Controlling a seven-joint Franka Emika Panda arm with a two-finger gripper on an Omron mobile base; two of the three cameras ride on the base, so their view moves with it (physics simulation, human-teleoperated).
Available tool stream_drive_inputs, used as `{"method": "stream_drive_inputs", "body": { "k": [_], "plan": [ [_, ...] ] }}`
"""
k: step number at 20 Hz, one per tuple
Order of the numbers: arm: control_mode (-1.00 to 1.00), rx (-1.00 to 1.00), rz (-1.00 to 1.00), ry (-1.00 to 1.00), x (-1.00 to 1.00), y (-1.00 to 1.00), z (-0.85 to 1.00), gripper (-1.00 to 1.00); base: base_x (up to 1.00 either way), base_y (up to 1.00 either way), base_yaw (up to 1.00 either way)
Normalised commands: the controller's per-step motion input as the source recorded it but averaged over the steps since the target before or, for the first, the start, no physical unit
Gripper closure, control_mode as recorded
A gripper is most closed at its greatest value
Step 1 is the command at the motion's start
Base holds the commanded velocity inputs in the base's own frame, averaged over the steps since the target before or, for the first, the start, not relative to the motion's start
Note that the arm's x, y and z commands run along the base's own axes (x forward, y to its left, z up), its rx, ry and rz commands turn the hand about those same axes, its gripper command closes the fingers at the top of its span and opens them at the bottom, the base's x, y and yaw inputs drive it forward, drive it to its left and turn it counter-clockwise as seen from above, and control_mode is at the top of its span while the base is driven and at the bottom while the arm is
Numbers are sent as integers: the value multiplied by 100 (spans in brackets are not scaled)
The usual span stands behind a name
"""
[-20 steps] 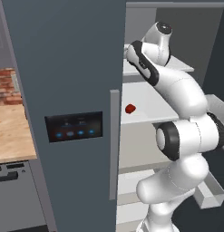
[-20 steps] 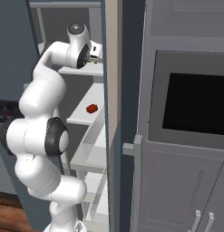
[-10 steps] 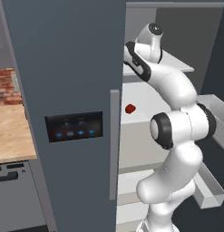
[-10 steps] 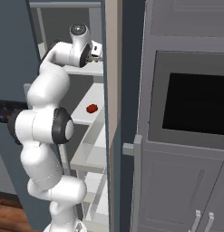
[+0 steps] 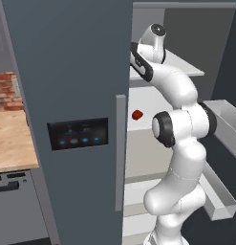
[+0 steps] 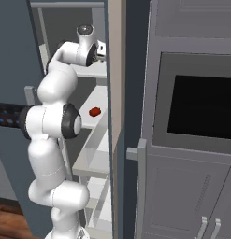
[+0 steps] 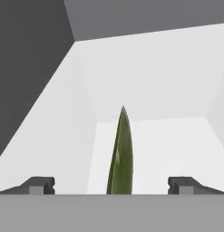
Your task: Place the ketchup and ketchup from the counter to the top shelf of the fridge. If the existing items in the fridge are on the top shelf, move them to other shelves.
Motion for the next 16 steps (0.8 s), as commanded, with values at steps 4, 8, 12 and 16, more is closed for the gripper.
{"method": "stream_drive_inputs", "body": {
  "k": [4,8,12,16],
  "plan": [
    [-100,-1,0,3,37,0,-8,-100,0,0,0],
    [-100,-3,0,5,15,0,-15,-100,0,0,0],
    [-100,-3,0,2,12,0,-20,100,0,0,0],
    [-100,0,0,0,8,0,-7,100,0,0,0]
  ]
}}
